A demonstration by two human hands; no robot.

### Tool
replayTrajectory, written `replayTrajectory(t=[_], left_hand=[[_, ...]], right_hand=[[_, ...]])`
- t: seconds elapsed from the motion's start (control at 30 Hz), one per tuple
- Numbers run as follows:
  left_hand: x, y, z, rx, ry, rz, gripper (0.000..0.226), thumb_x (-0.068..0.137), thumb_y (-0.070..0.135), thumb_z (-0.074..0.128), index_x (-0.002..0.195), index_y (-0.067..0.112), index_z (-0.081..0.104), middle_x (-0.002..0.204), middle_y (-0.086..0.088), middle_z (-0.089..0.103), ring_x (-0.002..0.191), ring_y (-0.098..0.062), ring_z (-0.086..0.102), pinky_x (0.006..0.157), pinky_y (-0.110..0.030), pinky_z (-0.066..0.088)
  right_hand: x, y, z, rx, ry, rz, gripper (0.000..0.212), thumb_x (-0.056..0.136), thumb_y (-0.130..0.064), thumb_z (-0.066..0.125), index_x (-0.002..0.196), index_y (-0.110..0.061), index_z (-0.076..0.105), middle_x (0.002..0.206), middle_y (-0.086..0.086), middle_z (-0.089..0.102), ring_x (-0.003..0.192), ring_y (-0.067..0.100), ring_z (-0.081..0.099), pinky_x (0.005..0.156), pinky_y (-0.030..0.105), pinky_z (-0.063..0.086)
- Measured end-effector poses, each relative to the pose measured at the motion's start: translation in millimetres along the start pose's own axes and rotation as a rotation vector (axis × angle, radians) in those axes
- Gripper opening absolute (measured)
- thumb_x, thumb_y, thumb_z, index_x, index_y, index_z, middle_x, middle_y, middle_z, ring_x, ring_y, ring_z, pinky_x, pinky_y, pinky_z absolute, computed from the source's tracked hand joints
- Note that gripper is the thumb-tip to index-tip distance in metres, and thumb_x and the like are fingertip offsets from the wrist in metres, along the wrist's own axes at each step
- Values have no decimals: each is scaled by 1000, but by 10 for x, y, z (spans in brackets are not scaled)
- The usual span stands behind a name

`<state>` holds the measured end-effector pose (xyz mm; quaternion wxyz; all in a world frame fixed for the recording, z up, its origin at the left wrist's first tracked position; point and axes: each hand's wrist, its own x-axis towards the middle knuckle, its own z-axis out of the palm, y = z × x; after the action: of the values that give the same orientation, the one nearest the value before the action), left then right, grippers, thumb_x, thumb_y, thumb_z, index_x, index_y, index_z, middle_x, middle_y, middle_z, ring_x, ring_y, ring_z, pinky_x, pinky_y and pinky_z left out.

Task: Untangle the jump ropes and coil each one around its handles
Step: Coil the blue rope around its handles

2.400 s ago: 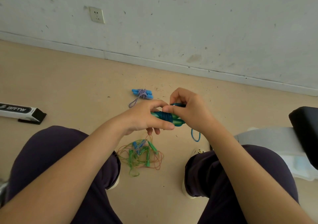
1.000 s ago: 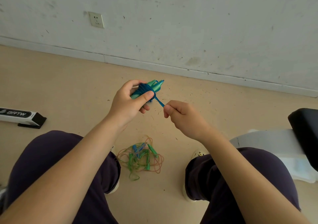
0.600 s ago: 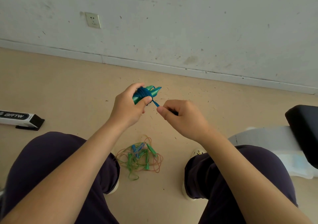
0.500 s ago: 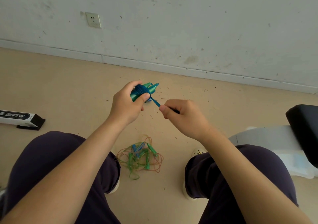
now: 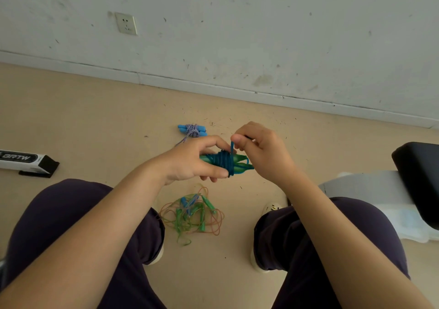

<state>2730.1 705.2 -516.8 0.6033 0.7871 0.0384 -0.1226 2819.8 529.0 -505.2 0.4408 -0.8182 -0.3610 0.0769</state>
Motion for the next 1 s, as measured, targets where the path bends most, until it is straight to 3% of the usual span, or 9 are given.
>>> replayTrajectory(t=[0.07,0.2,0.27,0.37,0.5,0.63,0.7,0.8,1.0], left_hand=[[-32,52,9,-100,-30,9,35,77,17,85,101,31,64,87,-3,70,69,-17,65,62,-27,50],[-24,57,55,-128,57,-20,20,77,32,84,87,32,66,80,-2,72,61,-21,62,56,-29,45],[-8,47,80,-108,121,-35,17,83,29,80,93,31,67,82,-2,73,59,-20,62,56,-29,45],[3,45,79,-88,160,-43,34,83,21,80,113,30,67,92,0,74,65,-13,65,58,-22,48],[-11,20,37,16,103,-79,45,78,26,83,120,28,68,99,0,76,80,-12,70,63,-22,52],[-32,15,-6,6,144,-84,54,73,26,86,124,30,68,111,5,72,90,-14,73,64,-28,56],[-37,18,15,-26,177,-66,51,72,28,88,120,32,71,108,4,74,89,-15,73,60,-27,51],[-21,10,54,-59,233,-35,35,74,36,85,108,37,75,100,3,76,82,-17,70,57,-27,46],[-9,23,49,-37,349,10,20,82,32,79,101,36,74,94,9,75,82,-6,69,56,-19,49]], right_hand=[[12,-4,-2,61,-17,67,22,98,-17,56,79,-12,64,75,5,62,69,16,54,65,31,45],[4,-43,52,78,-24,100,23,99,-19,55,77,-18,64,69,-4,60,59,5,51,56,21,43],[2,-63,68,99,-15,116,25,99,-20,54,76,-21,63,68,-3,60,54,9,55,49,26,47],[-3,-96,75,179,-23,162,25,100,-20,54,76,-21,63,70,4,62,50,20,62,44,32,50],[-10,-98,108,154,-63,204,21,98,-20,56,85,-9,68,73,7,65,53,20,65,47,34,53],[-13,-91,122,168,-47,198,12,97,-19,59,87,-16,66,75,6,65,54,11,60,47,28,51],[-17,-79,105,241,-47,218,5,96,-19,60,93,-17,57,70,7,66,52,16,60,45,30,49],[-12,-56,81,247,-67,217,15,95,-20,63,92,-17,48,69,8,67,53,16,58,50,32,48],[13,-50,28,333,-76,277,18,91,-27,67,85,-10,65,73,12,69,59,23,64,57,41,55]])
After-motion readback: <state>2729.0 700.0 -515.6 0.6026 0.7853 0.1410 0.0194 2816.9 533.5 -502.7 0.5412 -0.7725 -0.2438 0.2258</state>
